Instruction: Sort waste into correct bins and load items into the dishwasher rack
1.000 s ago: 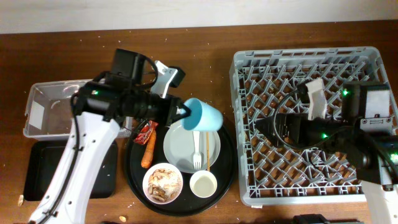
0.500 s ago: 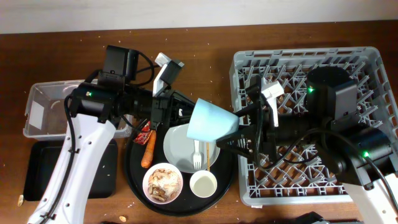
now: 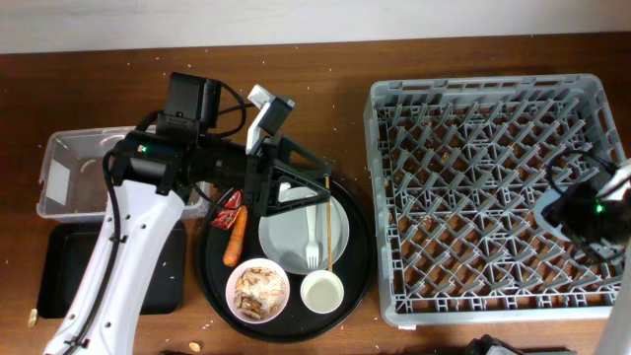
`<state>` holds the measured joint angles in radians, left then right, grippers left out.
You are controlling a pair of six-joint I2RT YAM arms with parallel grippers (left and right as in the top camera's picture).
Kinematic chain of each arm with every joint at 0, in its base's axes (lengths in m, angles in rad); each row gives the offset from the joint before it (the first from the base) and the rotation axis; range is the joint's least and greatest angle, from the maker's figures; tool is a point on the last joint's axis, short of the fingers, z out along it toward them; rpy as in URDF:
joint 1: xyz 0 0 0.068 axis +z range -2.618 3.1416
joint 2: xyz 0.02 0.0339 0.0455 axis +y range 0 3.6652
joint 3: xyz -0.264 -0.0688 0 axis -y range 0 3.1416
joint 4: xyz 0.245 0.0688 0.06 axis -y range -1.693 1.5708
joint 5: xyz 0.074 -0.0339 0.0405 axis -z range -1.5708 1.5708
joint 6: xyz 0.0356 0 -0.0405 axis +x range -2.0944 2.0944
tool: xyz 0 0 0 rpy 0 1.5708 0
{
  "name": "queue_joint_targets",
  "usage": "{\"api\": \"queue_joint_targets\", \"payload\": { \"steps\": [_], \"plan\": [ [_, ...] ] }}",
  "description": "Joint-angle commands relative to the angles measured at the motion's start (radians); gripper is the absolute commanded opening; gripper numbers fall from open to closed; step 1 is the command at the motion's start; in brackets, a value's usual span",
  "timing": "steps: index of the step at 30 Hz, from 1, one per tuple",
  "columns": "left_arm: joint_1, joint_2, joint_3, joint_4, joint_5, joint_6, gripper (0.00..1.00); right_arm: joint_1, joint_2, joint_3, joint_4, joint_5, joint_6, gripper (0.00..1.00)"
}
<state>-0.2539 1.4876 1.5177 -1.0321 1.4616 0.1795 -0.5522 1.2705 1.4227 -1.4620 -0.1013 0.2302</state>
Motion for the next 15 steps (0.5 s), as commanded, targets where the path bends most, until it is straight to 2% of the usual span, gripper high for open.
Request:
{"api": "queue_joint_targets", "payload": {
  "steps": [1, 4, 6, 7, 10, 11, 12, 13, 14, 15],
  "plan": [
    [0.000, -0.007, 0.009, -0.005, -0.013, 0.009, 0.99, -0.007, 0.185, 0.002, 0.017, 0.264, 0.123, 0.49],
    [0.000, -0.007, 0.009, -0.058, -0.095, 0.010, 0.99, -0.016, 0.341, 0.002, 0.033, 0.255, 0.123, 0.49],
    [0.000, -0.007, 0.009, -0.107, -0.174, 0.010, 0.99, -0.051, 0.368, 0.003, 0.031, 0.177, 0.091, 0.72],
    [0.000, -0.007, 0.009, -0.114, -0.189, 0.010, 0.99, -0.069, 0.361, 0.011, 0.024, 0.130, 0.071, 0.75],
    [-0.001, -0.007, 0.009, -0.114, -0.210, 0.010, 0.99, -0.099, 0.278, 0.125, -0.088, -0.003, 0.011, 0.74],
    [-0.006, -0.007, 0.009, -0.125, -0.329, 0.009, 0.98, -0.083, 0.218, 0.143, -0.093, -0.082, -0.041, 0.74],
    [-0.028, -0.007, 0.009, -0.145, -0.526, -0.009, 0.96, -0.047, 0.116, 0.153, -0.087, -0.164, -0.101, 0.74],
    [-0.075, -0.007, 0.008, -0.159, -0.814, -0.100, 0.94, 0.014, -0.008, 0.154, -0.055, -0.235, -0.142, 0.75],
    [-0.153, -0.005, -0.006, -0.171, -1.205, -0.280, 0.84, 0.092, -0.120, 0.153, -0.024, -0.256, -0.148, 0.77],
    [-0.200, -0.005, -0.035, -0.173, -1.369, -0.394, 0.81, 0.163, -0.198, 0.153, -0.007, -0.257, -0.148, 0.82]
  ]
}}
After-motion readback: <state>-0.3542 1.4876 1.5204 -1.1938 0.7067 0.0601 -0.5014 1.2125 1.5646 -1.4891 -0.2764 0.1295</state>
